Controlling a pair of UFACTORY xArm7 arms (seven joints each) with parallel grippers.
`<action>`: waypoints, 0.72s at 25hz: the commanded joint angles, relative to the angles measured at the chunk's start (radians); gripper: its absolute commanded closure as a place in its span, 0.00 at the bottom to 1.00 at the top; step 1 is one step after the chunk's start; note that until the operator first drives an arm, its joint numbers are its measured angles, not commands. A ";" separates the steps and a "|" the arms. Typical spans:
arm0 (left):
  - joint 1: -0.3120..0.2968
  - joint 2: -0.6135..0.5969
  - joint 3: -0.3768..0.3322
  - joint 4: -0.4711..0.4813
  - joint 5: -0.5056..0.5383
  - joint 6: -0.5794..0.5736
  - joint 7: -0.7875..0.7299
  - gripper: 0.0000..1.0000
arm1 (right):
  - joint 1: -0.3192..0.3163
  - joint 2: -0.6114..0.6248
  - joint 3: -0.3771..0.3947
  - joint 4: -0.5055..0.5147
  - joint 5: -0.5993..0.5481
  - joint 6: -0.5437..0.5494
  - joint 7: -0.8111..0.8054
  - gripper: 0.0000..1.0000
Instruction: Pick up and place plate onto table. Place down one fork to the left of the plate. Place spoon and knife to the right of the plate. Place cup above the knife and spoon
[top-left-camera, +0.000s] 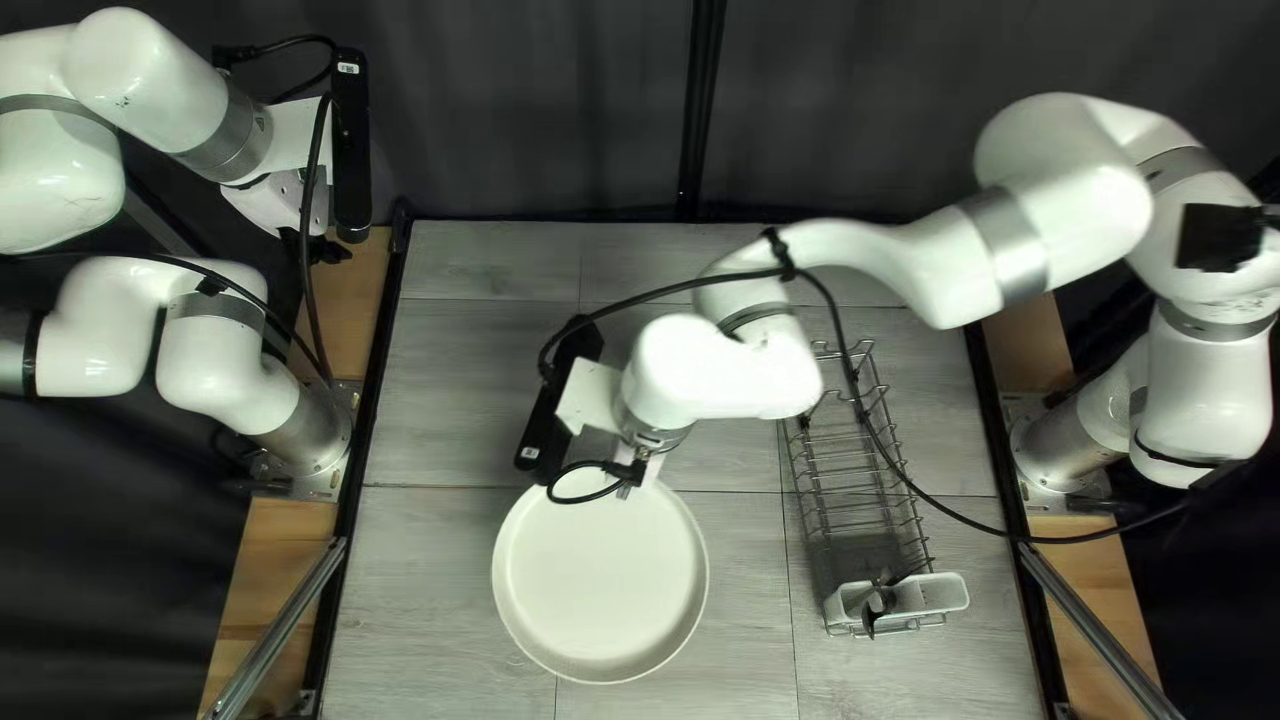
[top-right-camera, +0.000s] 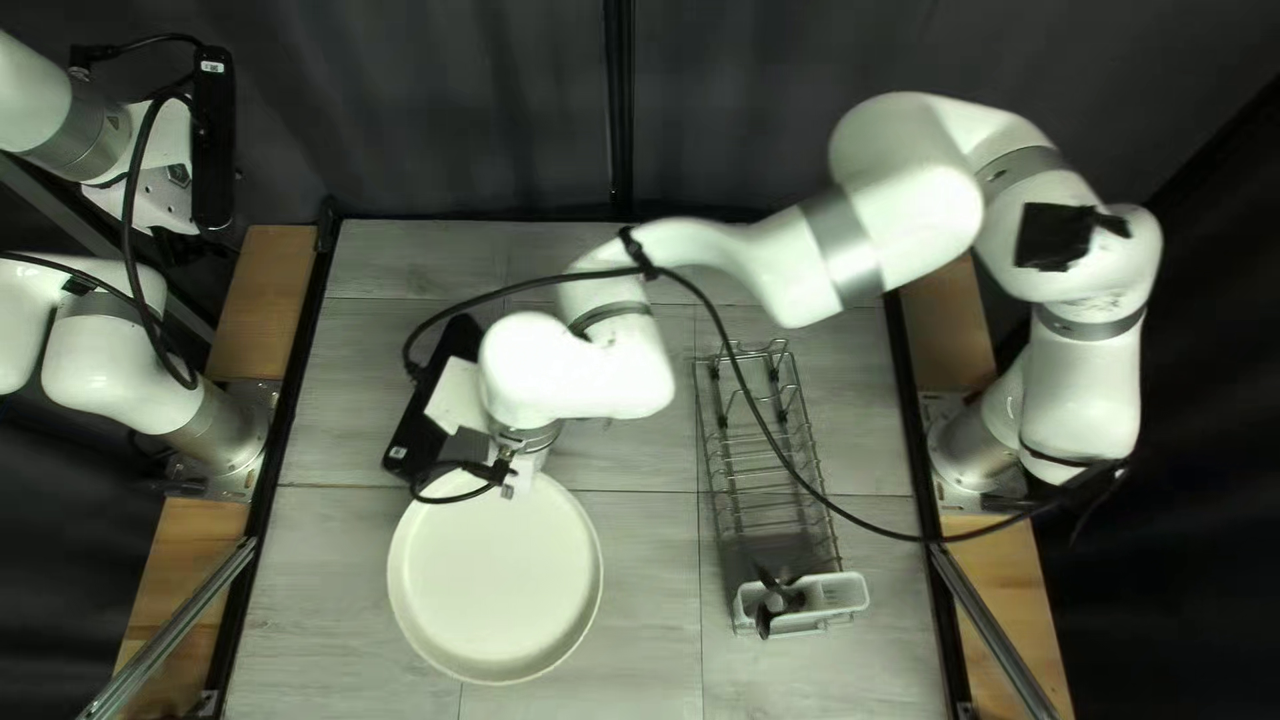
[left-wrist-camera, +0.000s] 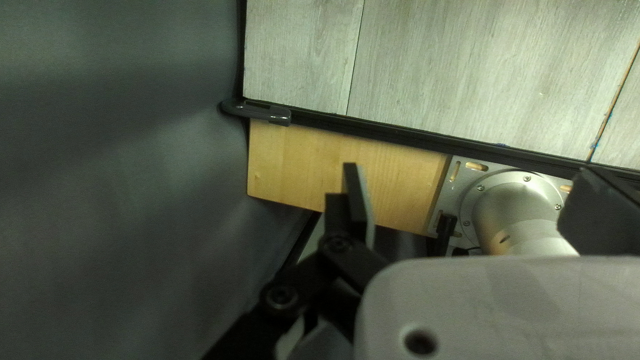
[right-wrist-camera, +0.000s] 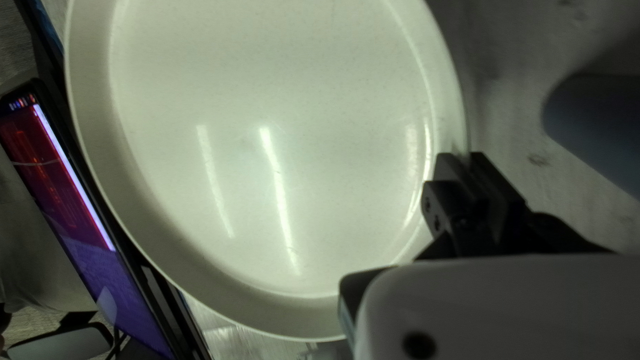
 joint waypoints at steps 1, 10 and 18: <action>0.000 0.000 0.000 0.000 0.000 0.000 0.000 0.00 | -0.010 0.048 -0.006 0.007 -0.005 -0.046 -0.024 1.00; 0.000 0.000 0.000 0.000 0.000 0.000 0.000 0.00 | -0.012 0.130 -0.032 0.014 -0.037 -0.110 -0.052 1.00; 0.000 0.000 0.000 0.000 0.000 0.000 0.000 0.00 | -0.037 0.148 -0.032 -0.013 -0.039 -0.161 -0.080 1.00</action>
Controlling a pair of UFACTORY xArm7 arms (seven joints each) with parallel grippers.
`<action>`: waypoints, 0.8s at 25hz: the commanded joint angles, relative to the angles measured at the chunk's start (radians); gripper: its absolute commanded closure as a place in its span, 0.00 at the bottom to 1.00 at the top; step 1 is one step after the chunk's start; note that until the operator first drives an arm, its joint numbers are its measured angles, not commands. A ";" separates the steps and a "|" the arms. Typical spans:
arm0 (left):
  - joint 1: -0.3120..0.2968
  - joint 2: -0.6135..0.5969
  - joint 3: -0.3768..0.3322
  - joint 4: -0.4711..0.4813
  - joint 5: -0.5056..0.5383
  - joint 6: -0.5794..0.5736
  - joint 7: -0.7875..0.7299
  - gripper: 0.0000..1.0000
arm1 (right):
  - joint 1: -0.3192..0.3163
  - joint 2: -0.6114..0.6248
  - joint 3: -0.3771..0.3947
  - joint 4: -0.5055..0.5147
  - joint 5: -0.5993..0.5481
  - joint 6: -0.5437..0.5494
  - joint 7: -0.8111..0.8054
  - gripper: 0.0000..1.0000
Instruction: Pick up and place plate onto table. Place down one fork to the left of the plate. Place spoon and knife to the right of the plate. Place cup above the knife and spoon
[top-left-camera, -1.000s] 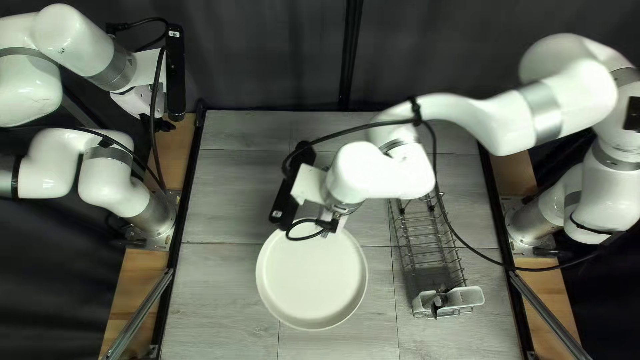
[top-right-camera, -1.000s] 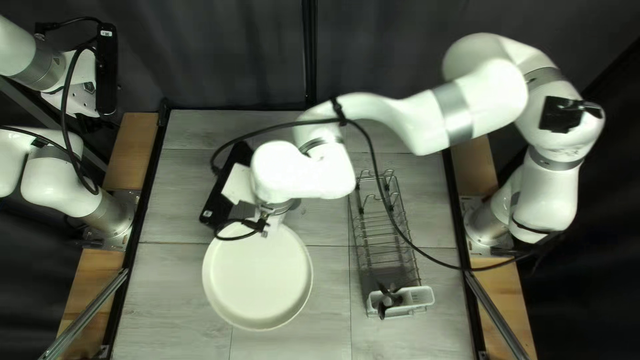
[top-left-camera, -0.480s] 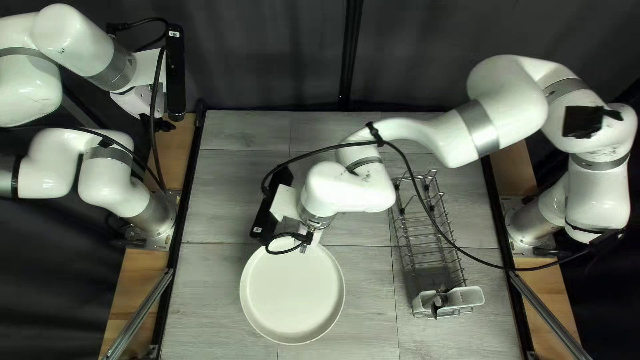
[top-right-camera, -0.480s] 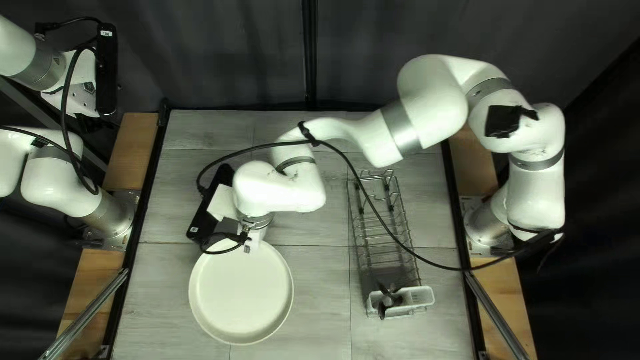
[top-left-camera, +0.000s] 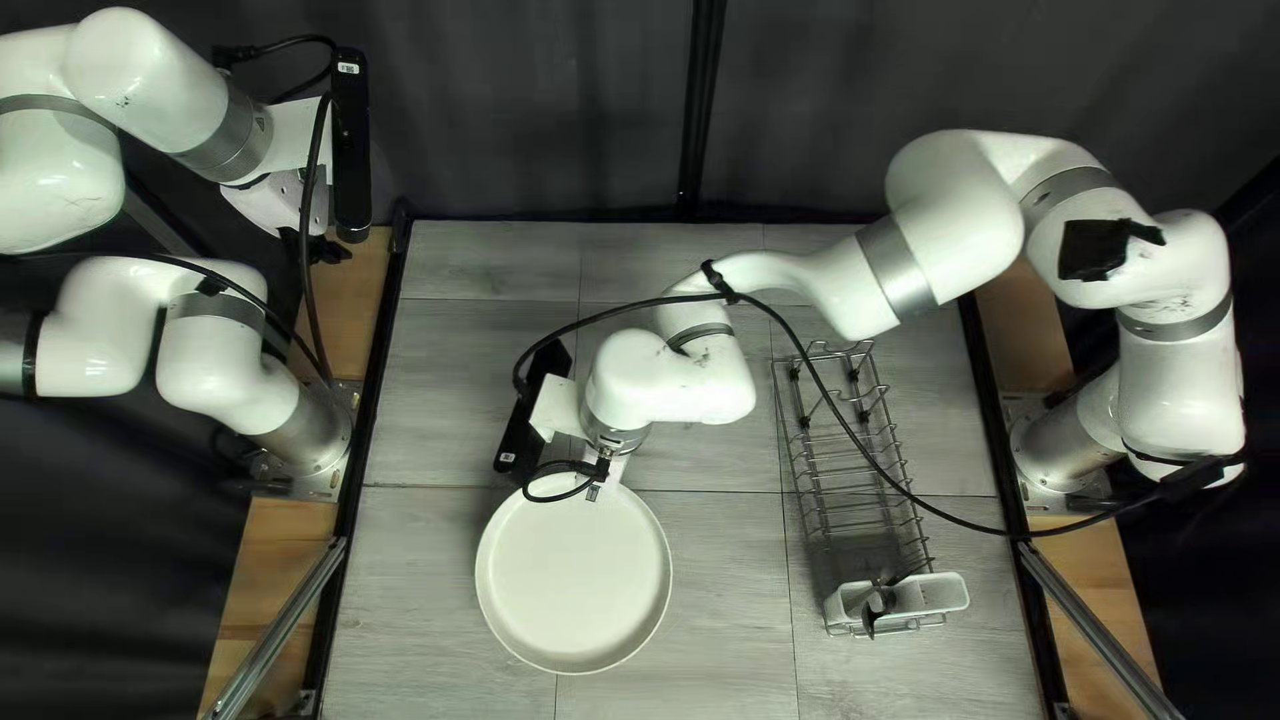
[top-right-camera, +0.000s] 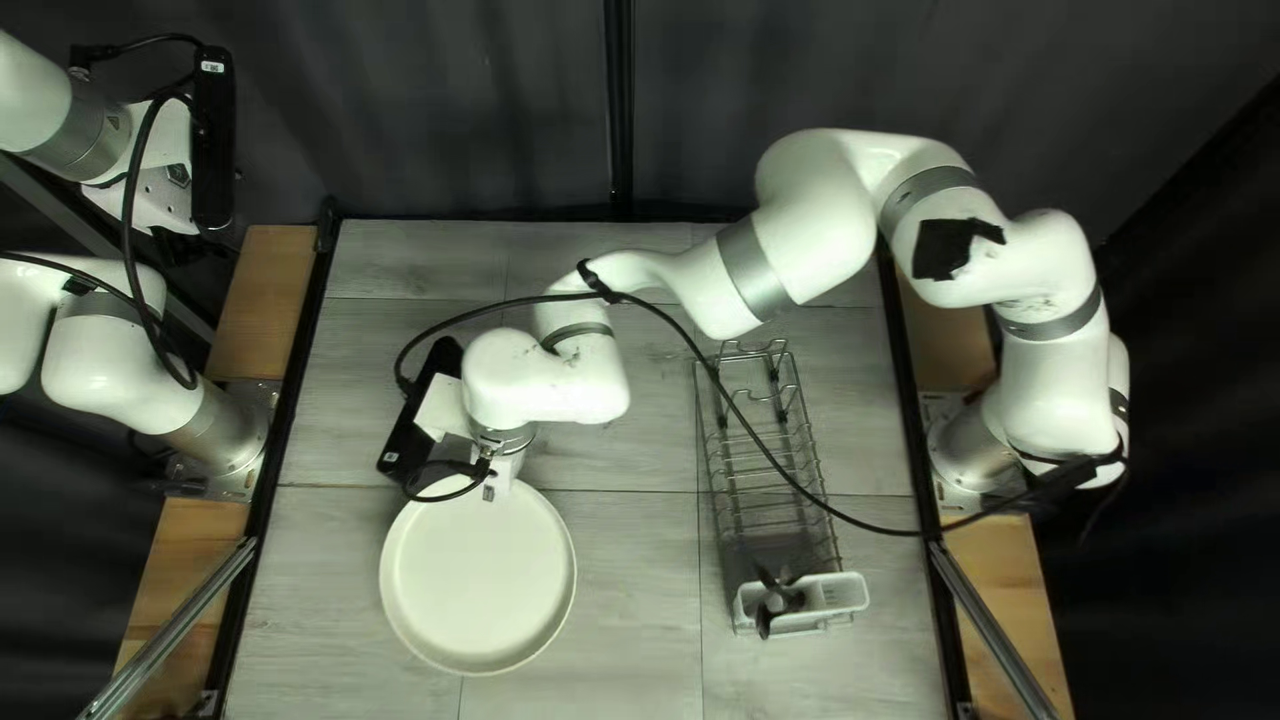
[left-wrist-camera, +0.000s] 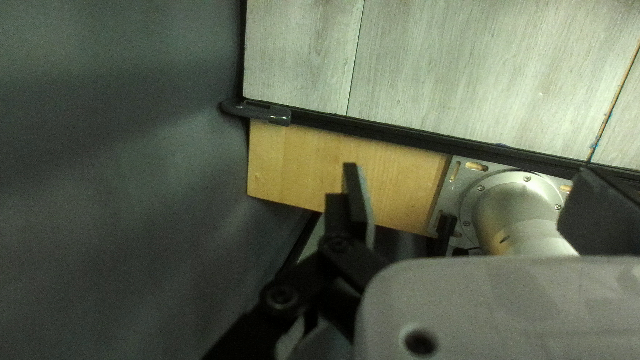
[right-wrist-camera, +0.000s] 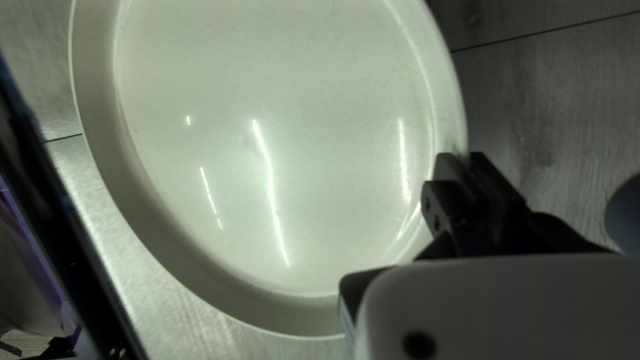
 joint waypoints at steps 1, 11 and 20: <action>0.000 0.000 0.000 0.000 0.000 0.000 0.000 0.00 | -0.020 0.004 0.001 -0.025 0.001 -0.036 -0.018 0.97; 0.000 0.000 0.000 0.000 0.000 0.000 0.000 0.00 | -0.027 0.014 -0.030 -0.053 -0.039 -0.076 -0.032 0.00; 0.000 0.000 0.000 0.000 0.000 0.000 0.000 0.00 | 0.020 -0.166 -0.051 -0.115 -0.104 0.045 0.034 0.00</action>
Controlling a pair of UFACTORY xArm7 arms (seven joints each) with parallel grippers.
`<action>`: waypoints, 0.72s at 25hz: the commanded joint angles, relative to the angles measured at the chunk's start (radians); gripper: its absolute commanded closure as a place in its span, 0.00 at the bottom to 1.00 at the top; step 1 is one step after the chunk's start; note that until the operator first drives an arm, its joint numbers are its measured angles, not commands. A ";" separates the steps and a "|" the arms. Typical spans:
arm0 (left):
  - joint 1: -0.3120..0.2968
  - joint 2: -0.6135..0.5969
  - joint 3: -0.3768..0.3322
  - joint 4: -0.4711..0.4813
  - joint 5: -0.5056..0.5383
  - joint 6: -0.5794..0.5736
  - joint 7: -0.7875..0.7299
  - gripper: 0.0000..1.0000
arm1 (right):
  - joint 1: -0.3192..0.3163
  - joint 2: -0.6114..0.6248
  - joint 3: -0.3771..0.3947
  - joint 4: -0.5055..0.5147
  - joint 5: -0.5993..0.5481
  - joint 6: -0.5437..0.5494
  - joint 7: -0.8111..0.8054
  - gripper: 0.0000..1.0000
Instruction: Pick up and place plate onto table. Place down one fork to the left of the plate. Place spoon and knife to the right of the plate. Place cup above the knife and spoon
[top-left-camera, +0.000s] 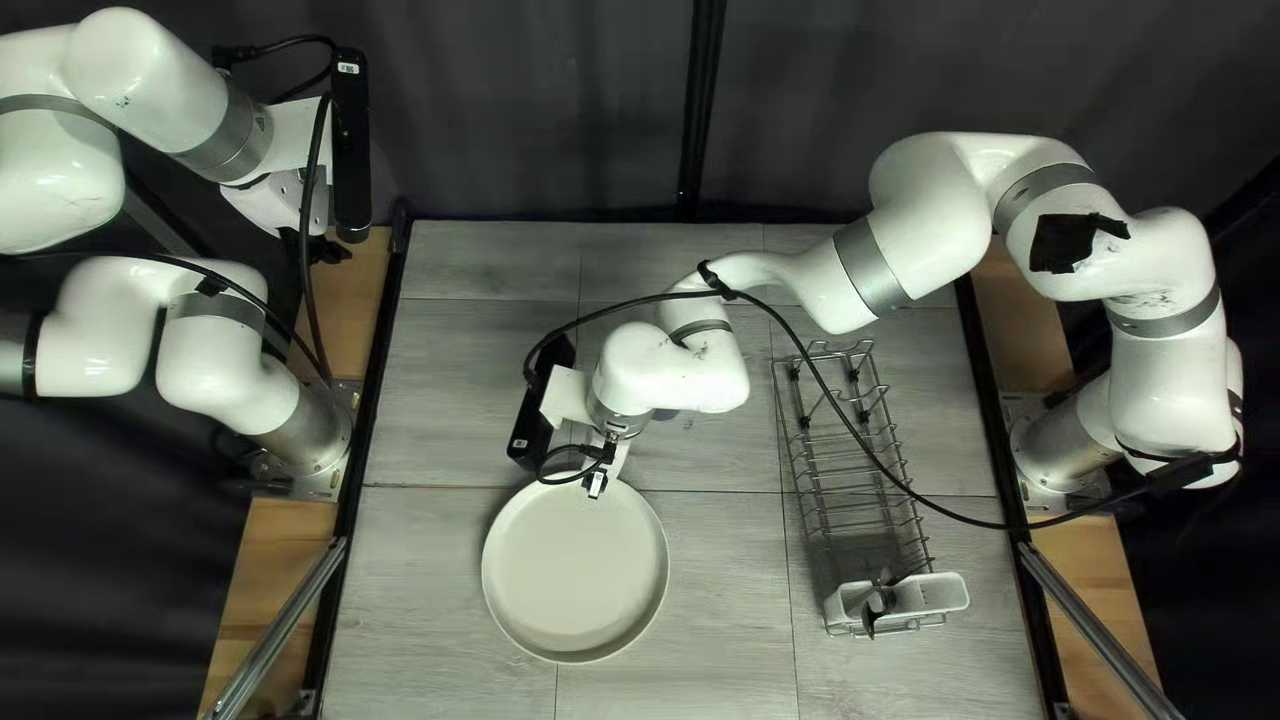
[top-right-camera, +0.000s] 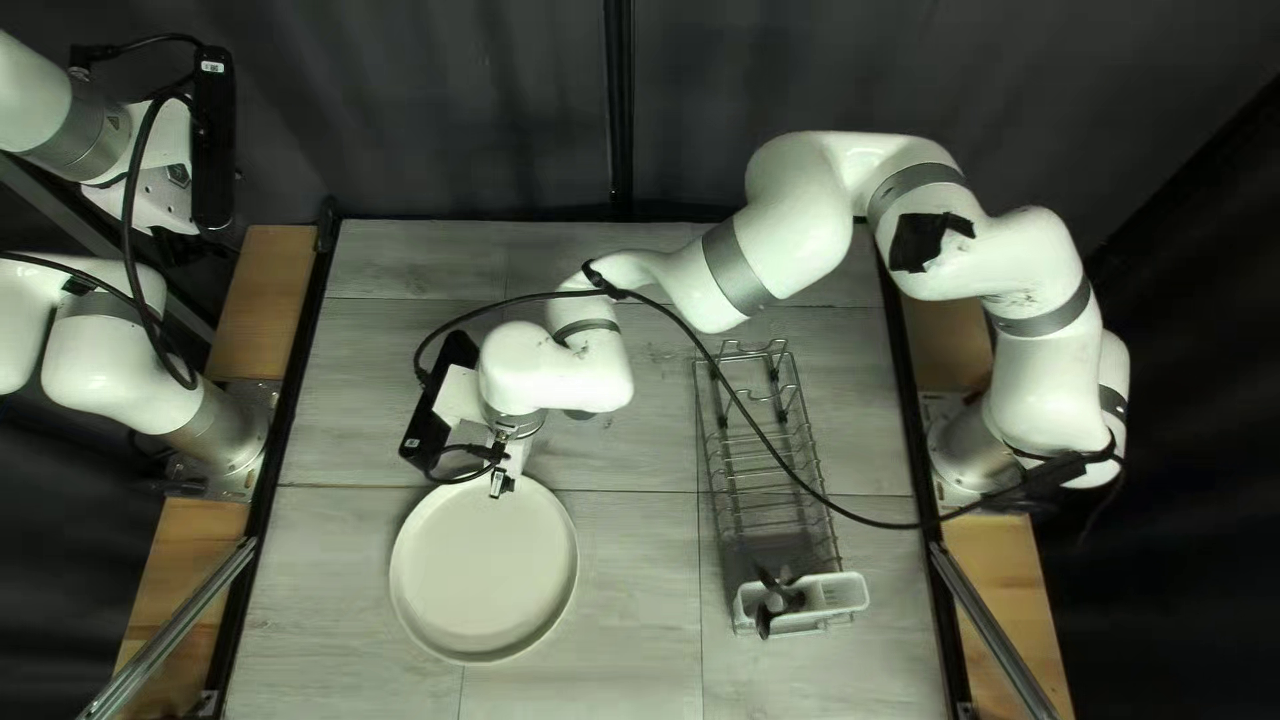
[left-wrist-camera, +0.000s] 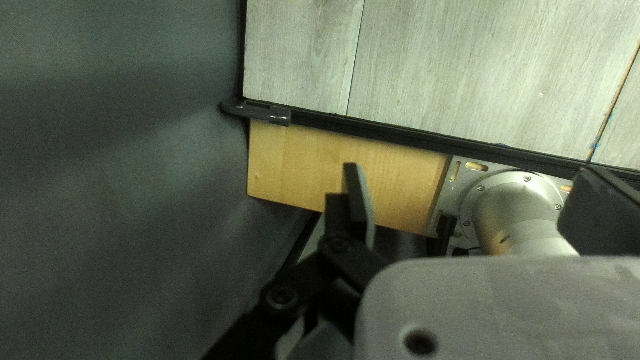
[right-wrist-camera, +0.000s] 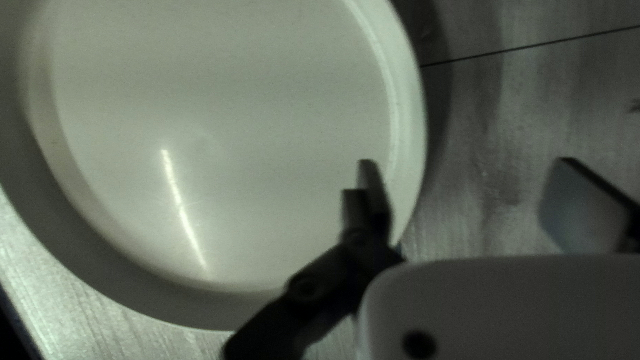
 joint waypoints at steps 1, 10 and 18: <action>0.000 0.000 0.000 0.000 0.000 0.000 0.000 0.00 | 0.021 -0.089 0.002 -0.023 -0.019 0.089 0.018 0.00; 0.000 0.000 0.000 0.000 0.000 0.000 0.000 0.00 | 0.011 -0.336 0.039 -0.067 0.018 0.317 -0.052 0.00; 0.000 0.000 0.000 0.000 0.000 0.000 0.000 0.00 | 0.026 -0.533 0.068 -0.152 0.075 0.462 -0.054 0.00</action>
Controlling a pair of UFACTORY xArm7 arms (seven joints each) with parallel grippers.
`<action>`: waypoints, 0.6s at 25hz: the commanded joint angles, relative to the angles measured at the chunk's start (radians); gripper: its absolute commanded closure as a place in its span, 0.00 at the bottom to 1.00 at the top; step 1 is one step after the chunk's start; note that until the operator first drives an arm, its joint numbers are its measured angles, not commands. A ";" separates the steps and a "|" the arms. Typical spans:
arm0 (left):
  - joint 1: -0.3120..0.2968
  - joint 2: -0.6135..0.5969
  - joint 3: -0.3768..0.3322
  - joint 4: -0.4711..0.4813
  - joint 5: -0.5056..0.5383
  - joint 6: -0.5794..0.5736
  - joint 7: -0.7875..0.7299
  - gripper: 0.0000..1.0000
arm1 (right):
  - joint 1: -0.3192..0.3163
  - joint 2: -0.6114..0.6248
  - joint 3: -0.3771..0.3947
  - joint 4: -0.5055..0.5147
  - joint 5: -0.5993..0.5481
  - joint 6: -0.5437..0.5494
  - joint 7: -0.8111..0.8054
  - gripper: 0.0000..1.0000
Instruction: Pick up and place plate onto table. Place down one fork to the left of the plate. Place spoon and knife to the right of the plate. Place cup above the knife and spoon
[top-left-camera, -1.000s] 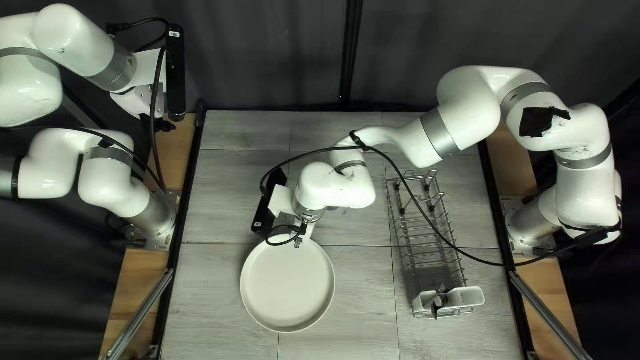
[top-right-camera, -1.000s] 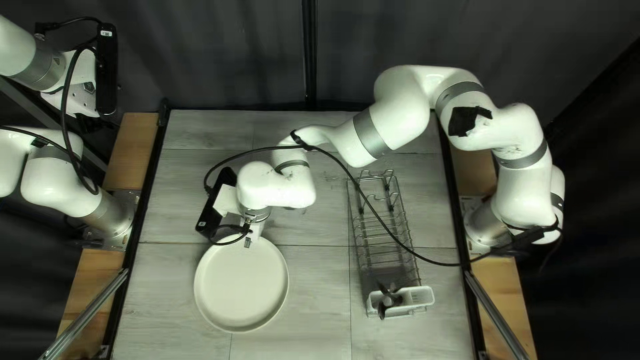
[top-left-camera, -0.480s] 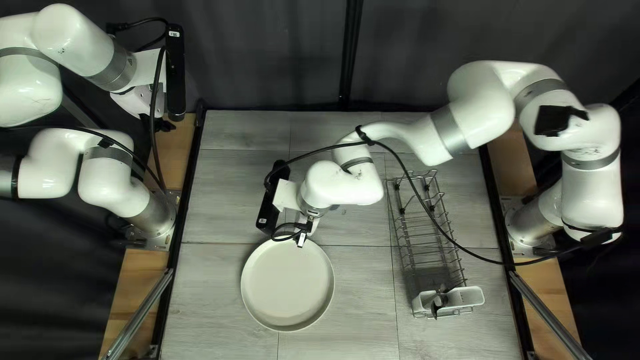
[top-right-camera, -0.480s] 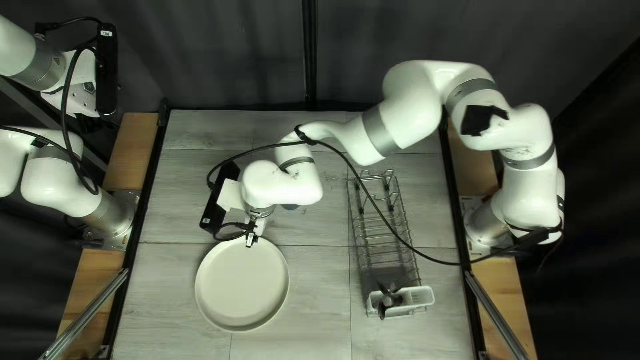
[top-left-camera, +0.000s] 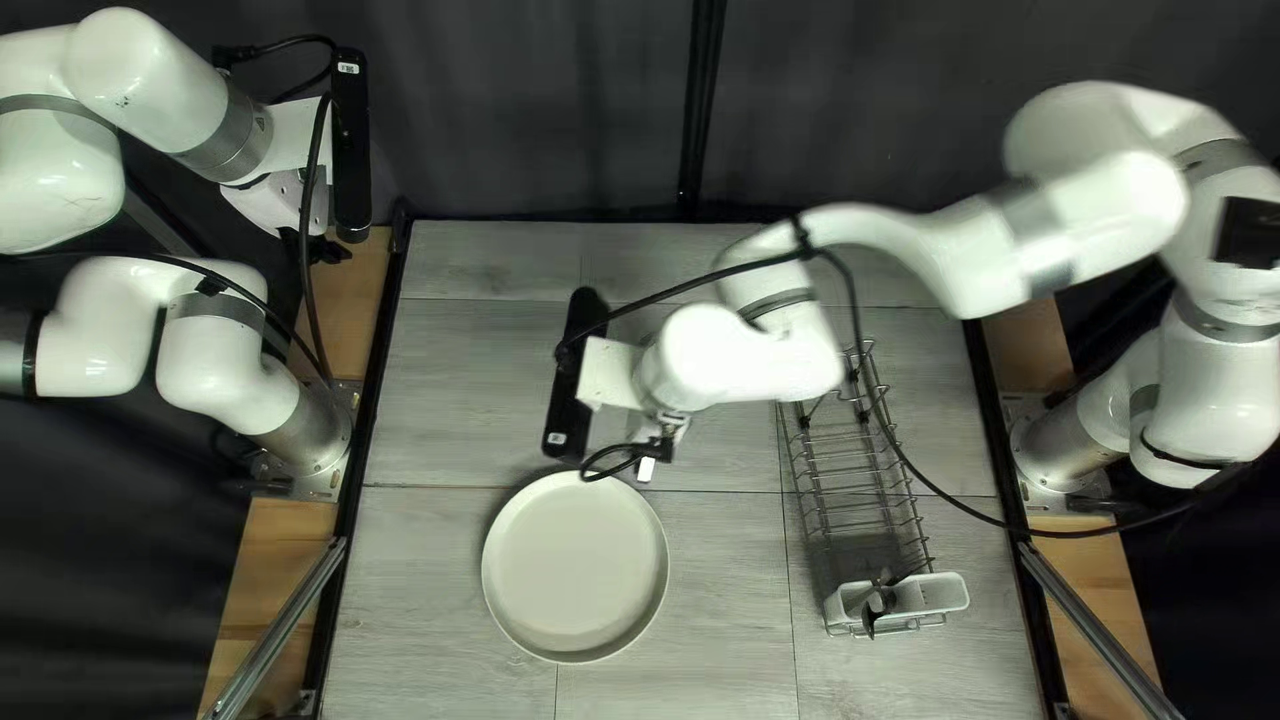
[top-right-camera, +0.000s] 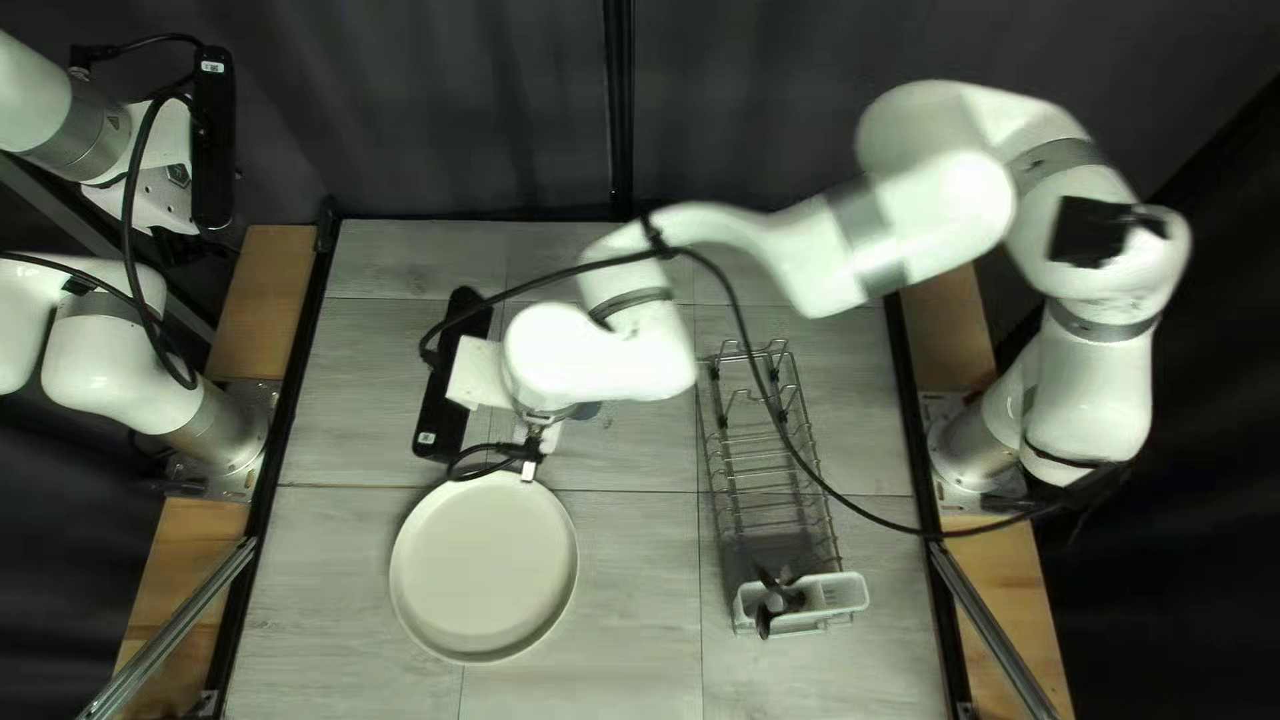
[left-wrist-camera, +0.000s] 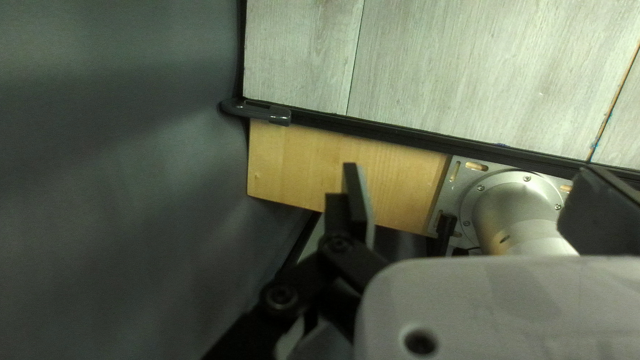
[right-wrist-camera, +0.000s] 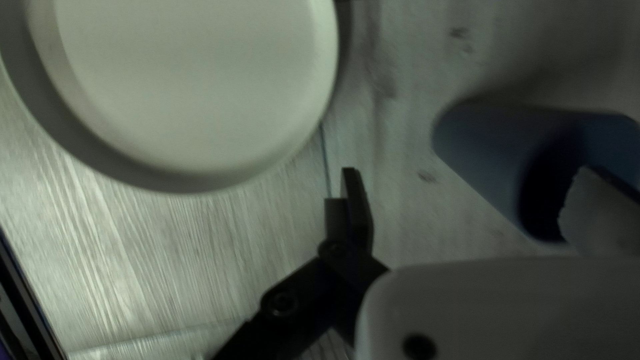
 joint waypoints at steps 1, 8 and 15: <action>0.000 0.000 0.000 0.000 0.000 0.000 0.000 0.00 | 0.016 -0.117 0.023 -0.055 0.047 0.091 0.009 0.00; 0.000 0.000 0.000 0.000 0.000 0.000 0.000 0.00 | 0.076 -0.221 0.086 -0.105 0.132 0.218 0.151 0.00; 0.000 0.000 0.000 0.000 0.000 0.000 0.000 0.00 | 0.129 -0.316 0.118 -0.224 0.255 0.248 0.133 0.00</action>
